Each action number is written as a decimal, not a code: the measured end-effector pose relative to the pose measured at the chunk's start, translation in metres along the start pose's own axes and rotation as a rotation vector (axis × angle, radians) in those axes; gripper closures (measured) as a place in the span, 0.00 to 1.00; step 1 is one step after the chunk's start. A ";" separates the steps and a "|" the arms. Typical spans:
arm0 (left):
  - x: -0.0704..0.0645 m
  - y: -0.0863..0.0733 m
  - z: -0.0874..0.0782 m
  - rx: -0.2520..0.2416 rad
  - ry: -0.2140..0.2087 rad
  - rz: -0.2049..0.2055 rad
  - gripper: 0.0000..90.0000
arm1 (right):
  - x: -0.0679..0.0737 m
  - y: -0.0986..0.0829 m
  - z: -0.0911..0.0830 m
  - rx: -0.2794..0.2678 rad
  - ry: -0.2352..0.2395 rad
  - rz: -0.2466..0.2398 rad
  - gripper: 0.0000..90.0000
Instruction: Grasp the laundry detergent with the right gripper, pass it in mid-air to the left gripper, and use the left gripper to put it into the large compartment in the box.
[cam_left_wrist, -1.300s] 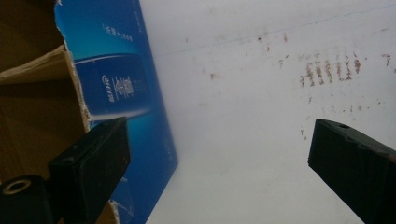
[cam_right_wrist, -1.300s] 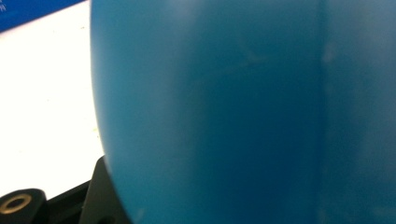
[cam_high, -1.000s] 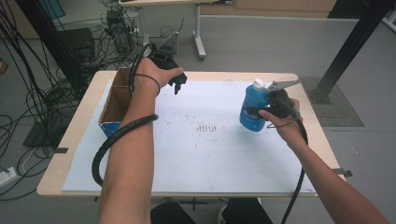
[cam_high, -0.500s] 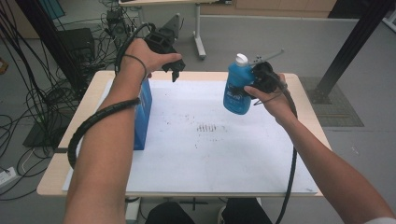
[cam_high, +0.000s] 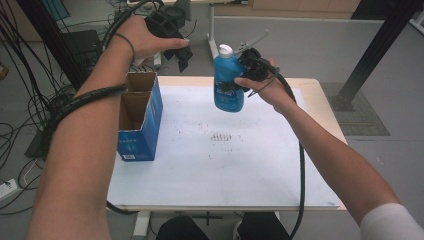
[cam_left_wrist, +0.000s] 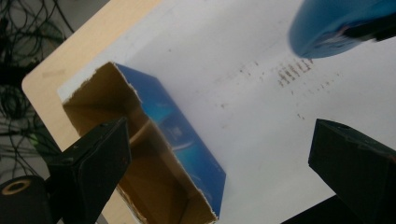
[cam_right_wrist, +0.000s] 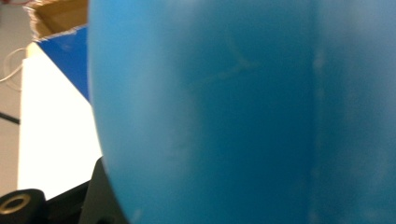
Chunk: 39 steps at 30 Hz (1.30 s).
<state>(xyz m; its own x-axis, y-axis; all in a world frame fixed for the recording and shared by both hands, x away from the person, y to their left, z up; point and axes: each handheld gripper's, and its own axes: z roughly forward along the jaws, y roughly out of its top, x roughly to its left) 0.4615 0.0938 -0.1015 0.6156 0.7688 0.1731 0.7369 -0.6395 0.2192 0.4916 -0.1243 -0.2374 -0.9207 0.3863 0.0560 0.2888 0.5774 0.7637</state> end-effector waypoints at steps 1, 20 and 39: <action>-0.001 0.000 -0.002 -0.004 -0.003 0.016 0.07 | 0.002 0.004 0.006 0.001 0.024 -0.013 0.49; -0.023 -0.007 -0.004 0.004 -0.027 0.298 0.07 | 0.031 0.012 0.064 -0.038 0.251 -0.156 0.49; -0.052 -0.013 0.010 0.074 -0.089 0.410 0.06 | 0.058 0.003 0.061 -0.085 0.327 -0.268 0.49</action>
<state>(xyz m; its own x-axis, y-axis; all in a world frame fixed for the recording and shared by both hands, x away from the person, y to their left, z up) 0.4223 0.0619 -0.1228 0.8813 0.4491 0.1473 0.4420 -0.8935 0.0794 0.4546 -0.0563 -0.2709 -0.9989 -0.0259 0.0386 0.0176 0.5597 0.8285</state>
